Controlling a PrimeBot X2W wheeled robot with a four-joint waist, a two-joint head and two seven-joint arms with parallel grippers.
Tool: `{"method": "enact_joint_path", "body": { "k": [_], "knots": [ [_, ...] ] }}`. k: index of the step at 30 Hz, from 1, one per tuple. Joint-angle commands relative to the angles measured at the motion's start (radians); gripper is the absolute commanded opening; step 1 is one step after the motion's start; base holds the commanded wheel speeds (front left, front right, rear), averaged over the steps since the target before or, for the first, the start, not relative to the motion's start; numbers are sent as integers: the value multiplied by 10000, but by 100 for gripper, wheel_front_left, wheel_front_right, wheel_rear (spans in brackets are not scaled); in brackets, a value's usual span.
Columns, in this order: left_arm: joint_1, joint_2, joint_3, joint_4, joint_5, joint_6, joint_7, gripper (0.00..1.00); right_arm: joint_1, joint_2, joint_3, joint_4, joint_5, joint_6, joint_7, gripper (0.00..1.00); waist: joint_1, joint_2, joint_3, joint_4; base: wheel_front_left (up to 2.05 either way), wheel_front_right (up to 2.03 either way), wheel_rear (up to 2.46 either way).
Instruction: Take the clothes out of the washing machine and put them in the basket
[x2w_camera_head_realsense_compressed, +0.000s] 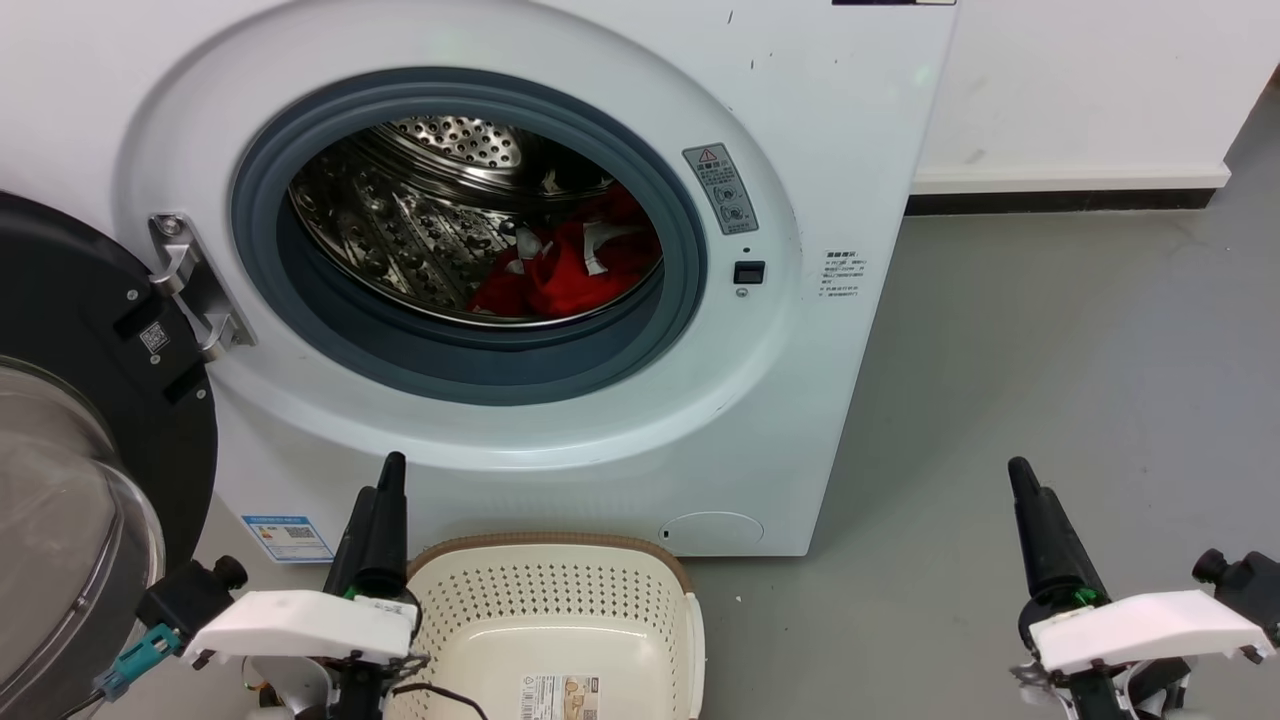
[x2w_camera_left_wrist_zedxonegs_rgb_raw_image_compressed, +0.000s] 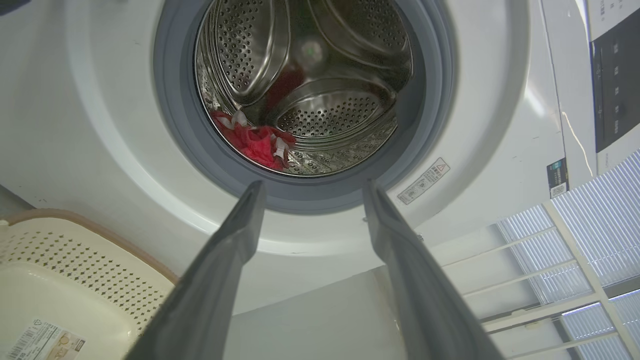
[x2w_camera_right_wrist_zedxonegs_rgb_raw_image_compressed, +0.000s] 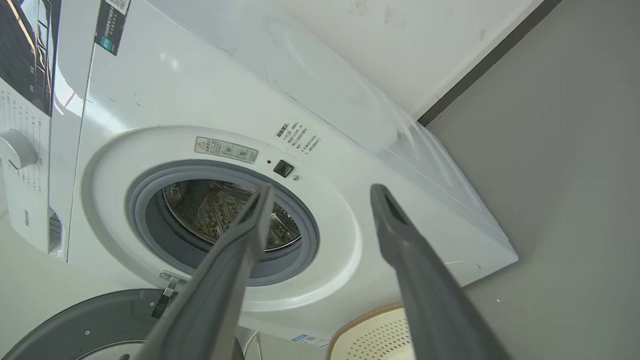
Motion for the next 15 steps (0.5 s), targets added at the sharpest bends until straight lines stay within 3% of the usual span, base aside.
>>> {"method": "enact_joint_path", "body": {
  "k": [1,15],
  "knots": [
    [-179,21,-27,-168,339,9,-79,100,-35,-9,49,-176,-377,0,-97,100,0,0,-2,0,0,0,0],
    [-232,29,-257,-10,2869,146,-544,100,93,-6,299,-357,-3185,0,-203,100,0,0,-58,39,0,0,0]
  ]
}}
